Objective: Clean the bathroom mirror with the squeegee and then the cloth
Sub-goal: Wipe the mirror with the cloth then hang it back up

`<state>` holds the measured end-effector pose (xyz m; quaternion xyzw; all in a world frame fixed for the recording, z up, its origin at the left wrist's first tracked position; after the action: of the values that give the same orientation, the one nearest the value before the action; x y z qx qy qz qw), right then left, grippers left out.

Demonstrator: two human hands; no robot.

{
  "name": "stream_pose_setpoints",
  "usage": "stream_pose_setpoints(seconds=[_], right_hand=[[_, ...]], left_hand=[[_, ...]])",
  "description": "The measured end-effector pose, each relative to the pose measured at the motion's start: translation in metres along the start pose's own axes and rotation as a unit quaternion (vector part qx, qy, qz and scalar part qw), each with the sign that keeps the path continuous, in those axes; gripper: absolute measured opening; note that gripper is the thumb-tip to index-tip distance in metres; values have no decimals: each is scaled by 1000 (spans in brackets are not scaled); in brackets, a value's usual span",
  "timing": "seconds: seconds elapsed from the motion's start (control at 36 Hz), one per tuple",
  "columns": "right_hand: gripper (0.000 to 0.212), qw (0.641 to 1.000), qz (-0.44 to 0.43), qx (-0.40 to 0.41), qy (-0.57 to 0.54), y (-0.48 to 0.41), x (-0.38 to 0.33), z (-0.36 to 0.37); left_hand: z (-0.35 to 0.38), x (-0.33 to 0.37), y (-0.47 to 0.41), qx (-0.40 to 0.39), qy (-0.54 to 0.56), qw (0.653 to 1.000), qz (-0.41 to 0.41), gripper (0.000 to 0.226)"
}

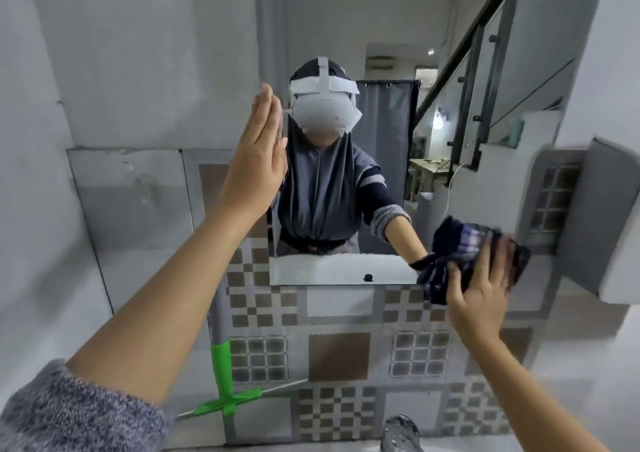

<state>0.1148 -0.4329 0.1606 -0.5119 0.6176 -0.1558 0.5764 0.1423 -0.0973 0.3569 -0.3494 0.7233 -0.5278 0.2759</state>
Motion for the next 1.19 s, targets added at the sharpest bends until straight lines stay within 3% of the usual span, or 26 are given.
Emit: stream_pose_setpoints(seconds=[0.14, 0.25, 0.58, 0.75, 0.89, 1.03, 1.19], right_hand=[[70, 954, 206, 121, -180, 29, 20, 8], [75, 929, 254, 146, -226, 50, 2, 29], [67, 992, 18, 53, -118, 84, -114, 81], [62, 994, -90, 5, -64, 105, -158, 103], [56, 973, -221, -54, -37, 124, -189, 119], [55, 967, -246, -66, -26, 128, -191, 124], [57, 963, -257, -65, -39, 127, -191, 122]], left_hand=[[5, 1, 0, -6, 2, 1000, -15, 51], [7, -1, 0, -17, 7, 1000, -25, 53], [11, 1, 46, -50, -2, 999, 12, 56], [17, -2, 83, -86, 7, 996, 7, 57], [10, -6, 125, -102, 5, 994, -32, 48], [14, -13, 174, -139, 27, 985, -97, 32], [29, -17, 195, -180, 45, 972, -141, 31]])
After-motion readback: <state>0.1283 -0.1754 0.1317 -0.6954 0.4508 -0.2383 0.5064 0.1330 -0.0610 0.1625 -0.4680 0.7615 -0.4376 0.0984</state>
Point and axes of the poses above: each hand's wrist, its own y-axis away from the middle knuckle, its own z-axis out of the palm, x = y × z, the point moved 10 cm from there along -y, towards the middle knuckle, and after that the axes turned 8 degrees about -y, right-handed, at the moved point
